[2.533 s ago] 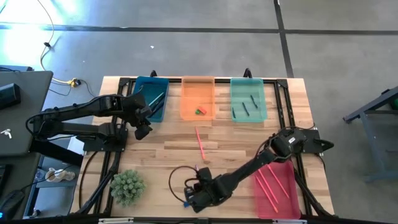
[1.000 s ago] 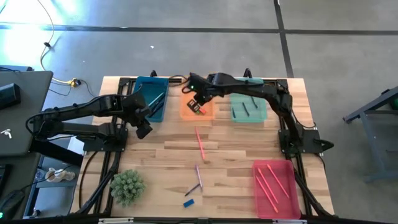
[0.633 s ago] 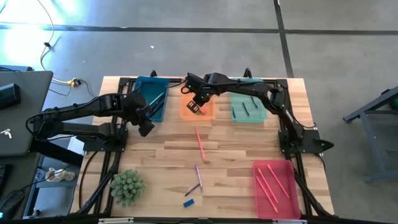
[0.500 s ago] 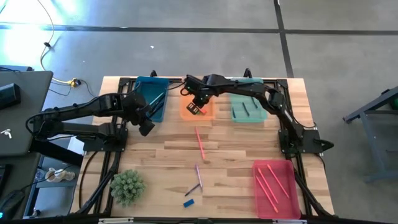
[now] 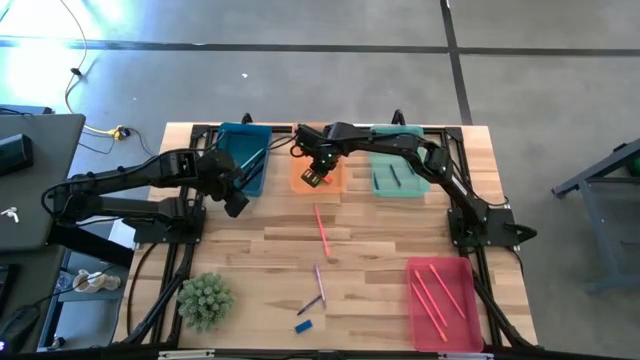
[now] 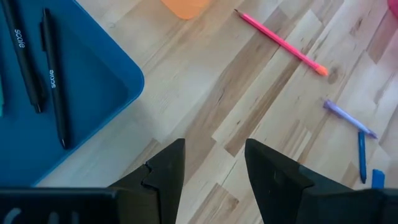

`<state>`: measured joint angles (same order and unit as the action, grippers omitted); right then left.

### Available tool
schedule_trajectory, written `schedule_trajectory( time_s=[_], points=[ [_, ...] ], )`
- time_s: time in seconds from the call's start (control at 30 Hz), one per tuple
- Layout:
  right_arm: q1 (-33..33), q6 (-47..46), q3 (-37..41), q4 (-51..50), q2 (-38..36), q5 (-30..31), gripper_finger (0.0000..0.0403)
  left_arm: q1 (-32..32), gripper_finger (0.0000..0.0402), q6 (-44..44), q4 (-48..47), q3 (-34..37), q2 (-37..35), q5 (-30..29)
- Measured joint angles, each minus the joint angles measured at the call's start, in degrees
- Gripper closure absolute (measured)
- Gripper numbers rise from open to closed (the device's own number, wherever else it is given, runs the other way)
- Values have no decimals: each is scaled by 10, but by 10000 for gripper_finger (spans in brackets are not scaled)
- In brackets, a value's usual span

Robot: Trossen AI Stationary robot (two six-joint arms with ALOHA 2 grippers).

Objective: Sort crayons/erasers/pens/pencils in bins
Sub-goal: Put the pink eraser into the orange bin, then put the pink colored pencil into the pink bin

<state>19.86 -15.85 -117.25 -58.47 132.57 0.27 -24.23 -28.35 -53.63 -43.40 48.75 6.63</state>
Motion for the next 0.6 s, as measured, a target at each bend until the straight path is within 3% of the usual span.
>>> schedule_trajectory(
  time_s=[0.33, 0.6],
  points=[
    [0, -18, 0, -23, -11, -10, 241, 0, 245, 15, 0, 0, 0, 2],
    [-7, 13, 0, -66, -74, 48, 243, 4, 232, 40, 0, 0, 0, 11]
  ],
)
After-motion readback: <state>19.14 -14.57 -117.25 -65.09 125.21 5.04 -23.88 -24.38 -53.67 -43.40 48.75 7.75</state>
